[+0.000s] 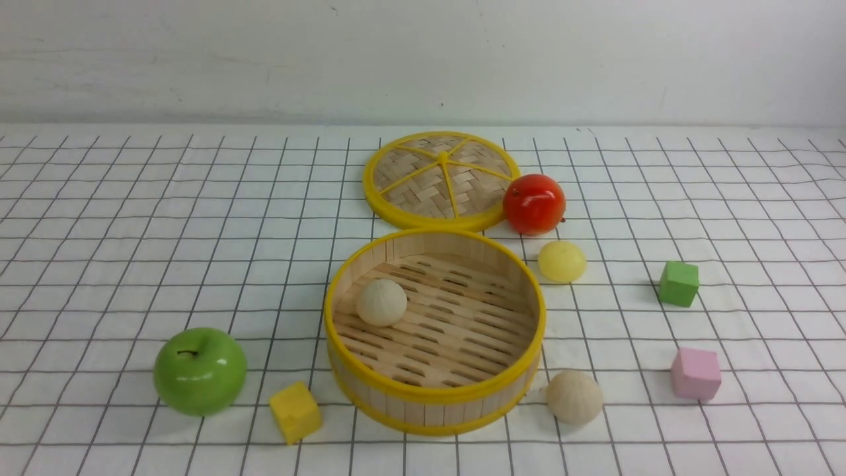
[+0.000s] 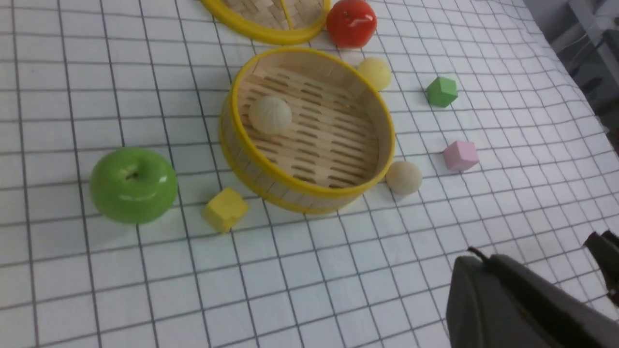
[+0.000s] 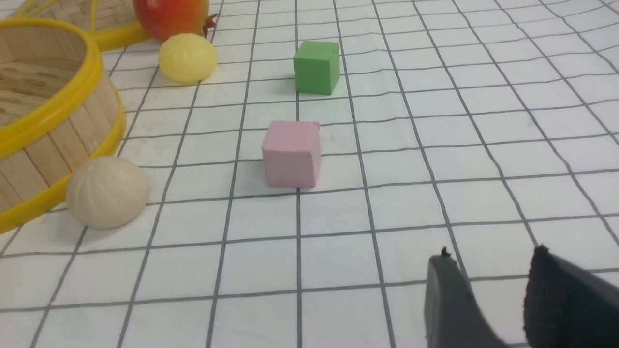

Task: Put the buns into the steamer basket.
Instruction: Use the right arm to grab a steamed stuffed bun

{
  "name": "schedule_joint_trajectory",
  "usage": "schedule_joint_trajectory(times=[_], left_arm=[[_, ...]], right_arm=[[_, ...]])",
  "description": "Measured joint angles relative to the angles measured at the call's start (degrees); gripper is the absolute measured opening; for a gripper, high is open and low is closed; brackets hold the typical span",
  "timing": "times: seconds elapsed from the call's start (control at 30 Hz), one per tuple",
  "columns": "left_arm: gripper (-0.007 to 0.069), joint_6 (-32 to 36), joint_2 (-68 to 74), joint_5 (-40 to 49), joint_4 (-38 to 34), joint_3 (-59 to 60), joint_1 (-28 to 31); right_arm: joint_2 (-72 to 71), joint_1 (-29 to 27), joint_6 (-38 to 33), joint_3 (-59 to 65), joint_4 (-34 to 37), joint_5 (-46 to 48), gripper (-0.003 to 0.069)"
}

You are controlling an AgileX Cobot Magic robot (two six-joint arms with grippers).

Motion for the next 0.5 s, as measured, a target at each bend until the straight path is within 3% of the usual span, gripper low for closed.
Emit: schedule_joint_trajectory(times=[0.23, 0.5], left_arm=[[-0.0013, -0.3, -11.8, 0.0, -2.1, 19.1, 0.0], [-0.0013, -0.7, -12.4, 0.0, -4.1, 21.4, 0.0]], right_arm=[[0.0, 0.0, -0.2, 0.0, 0.0, 0.0, 0.0241], [0.0, 0.0, -0.2, 0.0, 0.0, 0.0, 0.0241]])
